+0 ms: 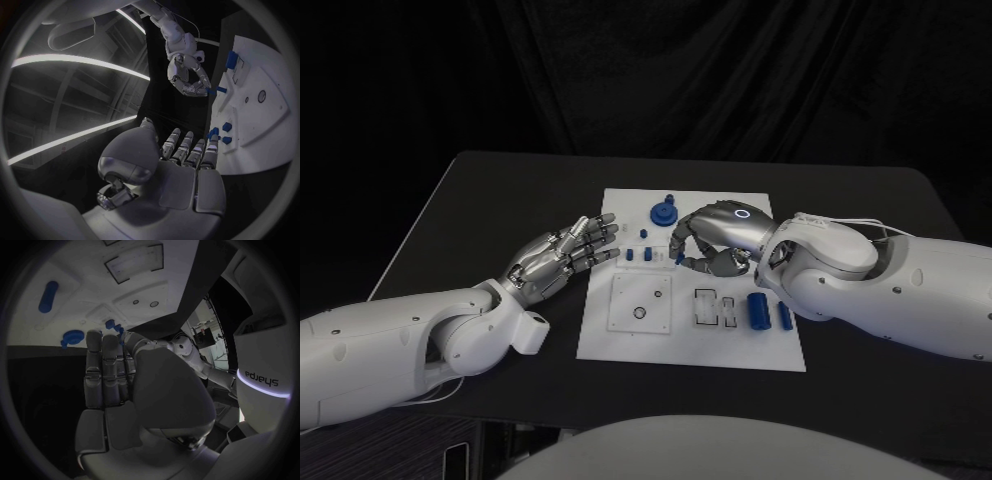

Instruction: Assemble the parts on the task board

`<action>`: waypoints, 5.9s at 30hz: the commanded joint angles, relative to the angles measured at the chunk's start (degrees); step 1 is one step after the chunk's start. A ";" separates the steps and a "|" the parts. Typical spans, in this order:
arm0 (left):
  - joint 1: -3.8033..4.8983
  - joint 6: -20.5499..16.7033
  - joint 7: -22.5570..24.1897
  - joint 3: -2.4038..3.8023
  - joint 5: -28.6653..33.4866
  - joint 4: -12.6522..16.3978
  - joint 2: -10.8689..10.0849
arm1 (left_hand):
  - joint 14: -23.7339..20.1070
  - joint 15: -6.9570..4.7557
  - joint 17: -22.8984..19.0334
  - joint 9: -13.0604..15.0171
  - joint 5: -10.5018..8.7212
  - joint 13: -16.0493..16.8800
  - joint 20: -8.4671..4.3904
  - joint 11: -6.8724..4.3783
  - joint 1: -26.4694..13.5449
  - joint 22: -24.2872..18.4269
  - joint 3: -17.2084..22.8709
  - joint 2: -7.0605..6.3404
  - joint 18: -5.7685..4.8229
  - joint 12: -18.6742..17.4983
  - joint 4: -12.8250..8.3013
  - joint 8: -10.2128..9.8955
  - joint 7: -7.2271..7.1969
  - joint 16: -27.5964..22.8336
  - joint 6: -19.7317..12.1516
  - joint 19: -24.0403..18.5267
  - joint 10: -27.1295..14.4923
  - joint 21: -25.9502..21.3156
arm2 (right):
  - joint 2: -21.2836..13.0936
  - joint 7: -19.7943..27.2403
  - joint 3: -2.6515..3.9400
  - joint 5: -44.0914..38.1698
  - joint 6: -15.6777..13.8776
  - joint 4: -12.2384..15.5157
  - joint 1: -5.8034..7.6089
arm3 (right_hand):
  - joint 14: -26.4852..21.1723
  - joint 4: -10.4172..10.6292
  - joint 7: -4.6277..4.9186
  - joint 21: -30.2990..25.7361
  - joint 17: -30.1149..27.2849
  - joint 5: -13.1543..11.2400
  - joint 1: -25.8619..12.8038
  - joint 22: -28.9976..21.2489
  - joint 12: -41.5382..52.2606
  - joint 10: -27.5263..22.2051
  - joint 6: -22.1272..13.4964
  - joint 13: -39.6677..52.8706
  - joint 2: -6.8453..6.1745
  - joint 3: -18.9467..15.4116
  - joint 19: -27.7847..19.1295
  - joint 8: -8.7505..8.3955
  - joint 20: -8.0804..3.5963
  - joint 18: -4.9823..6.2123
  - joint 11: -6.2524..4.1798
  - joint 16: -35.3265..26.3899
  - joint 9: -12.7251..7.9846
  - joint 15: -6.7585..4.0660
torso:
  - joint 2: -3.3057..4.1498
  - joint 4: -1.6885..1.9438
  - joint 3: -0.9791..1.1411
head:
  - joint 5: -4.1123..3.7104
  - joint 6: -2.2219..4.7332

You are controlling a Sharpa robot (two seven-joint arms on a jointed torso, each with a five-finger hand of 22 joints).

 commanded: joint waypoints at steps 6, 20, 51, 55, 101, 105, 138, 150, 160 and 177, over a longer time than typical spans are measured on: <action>-0.04 -0.40 10.98 0.04 0.28 0.18 -0.35 | -0.50 0.13 -0.07 0.01 1.67 -0.05 0.24 0.13 -0.45 -0.12 0.87 -0.05 -0.10 -0.08 0.05 -0.13 0.07 -0.15 0.07 -0.49 -0.35 -0.23 | 3.39 -1.82 0.03 -3.53 2.63 -1.80 -2.31 | 0.26 0.26 -0.17 0.12 0.37 -0.26 -0.53 1.59 -0.30 -0.16 -0.43 0.00 -0.04 0.09 -0.13 -0.38 0.22 0.28 0.25 0.54 0.11 0.12 | -0.05 -0.01 -0.05 | 1.27 -0.01; -0.04 0.38 10.69 0.04 0.28 -0.30 -0.19 | -0.63 0.23 -0.09 0.04 7.63 -0.08 0.48 0.47 3.30 -0.45 2.02 -0.50 0.09 -0.13 -0.61 -0.02 0.81 -0.15 0.24 -0.54 -0.63 -0.11 | 6.44 -3.46 0.04 -5.48 1.53 -4.36 -4.29 | 0.50 0.02 -0.21 0.43 0.83 -0.10 -0.38 1.66 -0.35 0.08 -0.33 0.01 -0.15 0.19 0.04 -0.34 0.23 0.28 0.21 0.87 0.24 0.08 | -0.04 -0.03 -0.03 | 2.41 -0.01; -0.04 0.92 9.62 0.04 0.28 -1.15 1.03 | -0.51 0.93 -0.03 0.12 11.56 -0.13 0.79 0.95 6.13 -0.43 3.09 -0.34 -0.27 -0.48 -1.32 0.08 1.45 0.08 0.67 -0.20 -1.20 0.10 | 6.22 -4.17 0.06 -5.57 2.35 -3.84 -6.29 | 0.44 -0.17 -0.19 0.29 0.70 0.15 -0.40 1.61 -0.40 0.42 -0.27 0.05 -0.29 0.26 0.03 -0.37 0.23 0.36 0.18 0.81 0.38 0.06 | -0.01 0.00 -0.02 | 3.47 -0.01; -0.04 0.98 9.40 0.04 0.28 -1.20 1.11 | -0.49 1.02 -0.03 0.14 11.74 -0.13 0.80 0.92 6.26 -0.40 3.19 -0.32 -0.35 -0.53 -1.34 0.10 1.54 0.11 0.79 -0.15 -1.28 0.13 | 6.30 -4.06 0.05 -5.57 2.34 -4.10 -6.43 | 0.44 -0.17 -0.19 0.29 0.70 0.15 -0.40 1.61 -0.40 0.42 -0.27 0.05 -0.29 0.26 0.03 -0.37 0.23 0.36 0.18 0.81 0.38 0.06 | 0.00 -0.01 -0.05 | 3.34 -0.01; -0.05 2.12 7.66 0.04 0.28 -2.17 1.94 | 0.06 2.10 0.09 0.48 14.37 -0.13 0.80 0.39 8.31 -0.21 4.79 -0.39 -1.58 -0.80 -2.77 0.68 3.73 0.71 3.02 0.63 -1.76 0.48 | 7.98 -3.17 0.05 -5.57 6.45 -6.01 -7.23 | -2.13 3.87 -0.64 -3.50 -1.83 -10.20 -6.76 -0.08 -2.02 -2.96 -4.83 0.73 -2.54 -2.19 -1.00 -6.70 1.61 0.49 1.16 -1.43 -0.80 1.36 | -0.15 -0.09 0.01 | 3.35 -0.01; -0.05 2.13 7.56 0.04 0.28 -2.26 1.95 | 0.02 2.07 0.09 0.64 14.81 -0.13 0.76 -0.19 8.64 -0.29 5.08 -0.43 -1.64 -0.83 -3.21 1.00 4.73 0.70 4.26 0.67 -1.77 0.48 | 7.94 -3.14 0.05 -5.57 6.56 -6.14 -7.23 | -2.41 4.71 -1.06 -4.87 -1.71 -12.19 -7.35 -0.82 -1.27 -4.41 -6.86 1.75 -2.63 -3.67 -0.64 -9.68 1.91 0.55 1.35 -1.55 -1.48 1.54 | -0.13 -0.07 -0.01 | 3.27 -0.01; -0.05 1.65 7.33 0.03 0.29 -2.39 1.62 | -0.13 2.00 0.05 0.68 15.14 -0.15 0.75 -0.56 8.78 -0.46 5.26 -0.43 -1.64 -0.92 -3.46 1.13 5.18 0.58 4.67 0.60 -1.85 0.44 | -6.08 -6.92 0.32 -0.86 0.73 0.53 1.20 | 3.37 7.04 -2.68 -1.36 6.48 -8.63 -2.46 1.72 -7.00 -11.01 -7.20 -1.18 -1.55 -7.20 5.69 -16.81 2.38 -0.30 2.63 4.39 -7.13 2.15 | -0.08 0.03 -0.03 | 1.60 -0.01; -0.05 1.51 7.29 0.03 0.29 -2.27 1.45 | -0.09 1.97 0.07 0.60 15.37 -0.12 0.79 -0.17 8.95 -0.43 5.49 -0.36 -1.61 -0.82 -3.68 1.04 4.94 0.64 4.21 0.66 -1.75 0.45 | -8.56 -7.46 0.00 -0.78 0.04 -1.72 0.19 | 3.36 8.49 -2.92 -1.80 6.43 -11.01 -3.69 2.03 -7.52 -8.64 -6.38 -1.78 -1.81 -7.86 5.66 -17.33 2.14 -0.30 2.24 4.15 -7.94 1.89 | -0.07 -0.04 -0.02 | 1.78 -0.01; -0.05 1.65 7.27 0.03 0.29 -2.36 1.80 | -0.09 1.95 0.07 0.58 15.41 -0.09 0.80 0.02 9.03 -0.38 5.59 -0.34 -1.61 -0.66 -3.77 1.01 4.97 0.64 4.12 0.72 -1.62 0.47 | -7.49 -6.55 -0.03 0.20 0.38 -3.75 -1.23 | 4.02 8.82 -2.14 -1.06 7.05 -12.96 -4.74 2.37 -7.39 -6.11 -3.74 -1.93 -1.50 -8.24 6.39 -16.74 1.99 -0.44 1.92 4.39 -8.13 1.72 | -0.02 -0.06 0.08 | 1.68 -0.01; -0.05 1.99 6.86 0.03 0.28 -2.70 2.20 | -0.09 1.95 0.08 0.59 15.49 -0.07 0.83 0.23 9.10 -0.34 5.82 -0.22 -1.60 -0.57 -3.83 1.04 5.30 0.66 4.25 0.80 -1.51 0.50 | -4.61 -4.10 -0.01 1.67 -0.67 -6.82 -2.86 | 5.51 7.50 0.04 1.06 8.69 -7.99 -0.63 3.05 -9.02 0.21 1.15 -3.05 -0.66 -5.09 7.85 -15.88 1.13 -0.76 1.09 5.04 -7.47 0.82 | 0.01 -0.02 0.01 | 1.68 -0.01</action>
